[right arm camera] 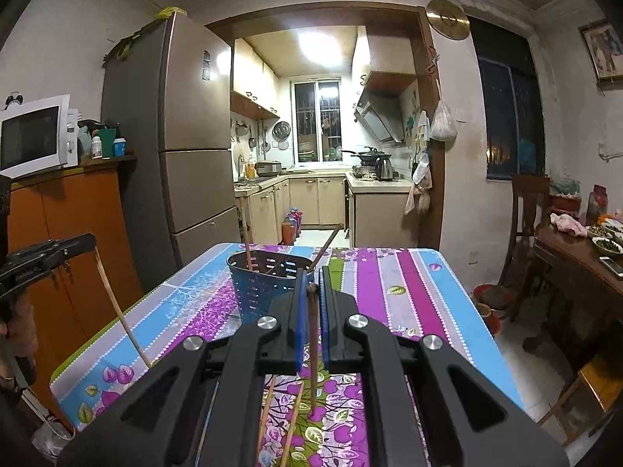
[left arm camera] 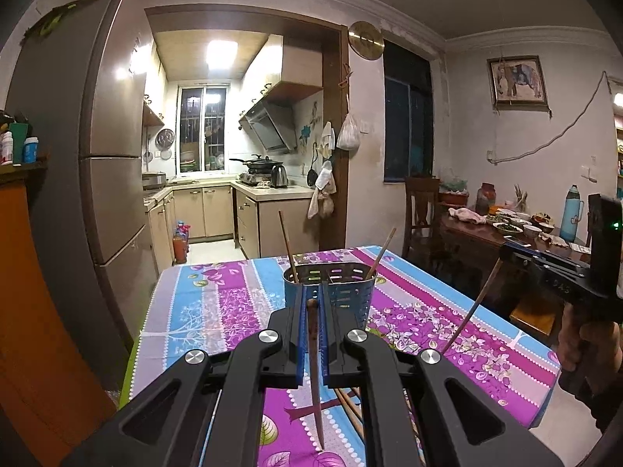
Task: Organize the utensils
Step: 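Lift and insert the left tool's chopstick into the holder while the right tool inserts its own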
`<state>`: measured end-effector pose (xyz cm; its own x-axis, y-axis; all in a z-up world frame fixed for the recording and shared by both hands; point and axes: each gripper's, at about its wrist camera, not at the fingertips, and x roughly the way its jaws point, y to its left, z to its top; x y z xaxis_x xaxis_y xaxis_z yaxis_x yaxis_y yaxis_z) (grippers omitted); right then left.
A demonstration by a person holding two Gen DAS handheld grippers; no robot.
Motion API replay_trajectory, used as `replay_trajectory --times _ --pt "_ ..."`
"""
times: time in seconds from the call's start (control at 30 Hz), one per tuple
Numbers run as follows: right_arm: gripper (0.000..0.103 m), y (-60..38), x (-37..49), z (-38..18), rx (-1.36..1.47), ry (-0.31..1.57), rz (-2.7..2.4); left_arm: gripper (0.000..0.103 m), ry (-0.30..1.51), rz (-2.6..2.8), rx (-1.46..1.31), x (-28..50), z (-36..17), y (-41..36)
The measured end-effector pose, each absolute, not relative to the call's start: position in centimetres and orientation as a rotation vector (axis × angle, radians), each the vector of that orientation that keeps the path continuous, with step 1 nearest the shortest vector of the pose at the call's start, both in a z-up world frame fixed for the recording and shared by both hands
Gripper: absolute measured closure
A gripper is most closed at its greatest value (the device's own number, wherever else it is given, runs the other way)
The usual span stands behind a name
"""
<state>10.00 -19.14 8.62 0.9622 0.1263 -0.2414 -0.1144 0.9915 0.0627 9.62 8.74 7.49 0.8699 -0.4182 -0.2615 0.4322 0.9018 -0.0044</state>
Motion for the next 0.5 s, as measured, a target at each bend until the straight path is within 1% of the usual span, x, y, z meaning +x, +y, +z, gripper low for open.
replay_trajectory --times 0.3,0.5 --pt "0.098 -19.6 9.5 10.0 0.01 0.226 0.222 0.096 0.27 -0.38 0.054 9.7 7.5 7.8" --pt "0.098 -19.9 10.6 10.5 0.005 0.249 0.309 0.096 0.287 -0.299 0.061 10.6 7.2 7.8"
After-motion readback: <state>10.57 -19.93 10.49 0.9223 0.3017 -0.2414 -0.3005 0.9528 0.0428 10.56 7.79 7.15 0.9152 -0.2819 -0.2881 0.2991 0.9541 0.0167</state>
